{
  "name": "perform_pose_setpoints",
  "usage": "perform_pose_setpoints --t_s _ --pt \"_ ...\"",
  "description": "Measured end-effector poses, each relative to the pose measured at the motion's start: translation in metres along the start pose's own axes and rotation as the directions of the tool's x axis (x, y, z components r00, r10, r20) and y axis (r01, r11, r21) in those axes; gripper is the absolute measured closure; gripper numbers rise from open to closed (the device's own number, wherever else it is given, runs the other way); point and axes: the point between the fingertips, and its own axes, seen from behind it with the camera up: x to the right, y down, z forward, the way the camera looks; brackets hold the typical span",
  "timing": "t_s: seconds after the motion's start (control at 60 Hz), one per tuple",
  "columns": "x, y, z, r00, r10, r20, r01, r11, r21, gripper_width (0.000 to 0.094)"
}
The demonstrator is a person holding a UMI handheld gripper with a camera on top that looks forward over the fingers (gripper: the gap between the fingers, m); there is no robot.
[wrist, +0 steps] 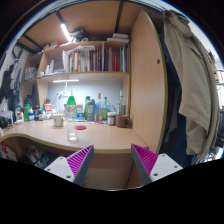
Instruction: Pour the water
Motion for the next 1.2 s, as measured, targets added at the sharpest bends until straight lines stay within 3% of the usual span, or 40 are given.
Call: perform_pose_setpoints --t_s 0.467,0.883,1.2 --pt "-0.025 0.001 0.049 0.998 0.018 0.053 -0.017 1.0 -0.008 0.0118" --pt "-0.167 -0.015 0.156 0.98 0.022 0.196 -0.026 1.0 0.018 0.0123" --pt "-0.224 -0.045 0.266 0.998 -0.021 0.059 0.018 0.998 0.055 0.0114"
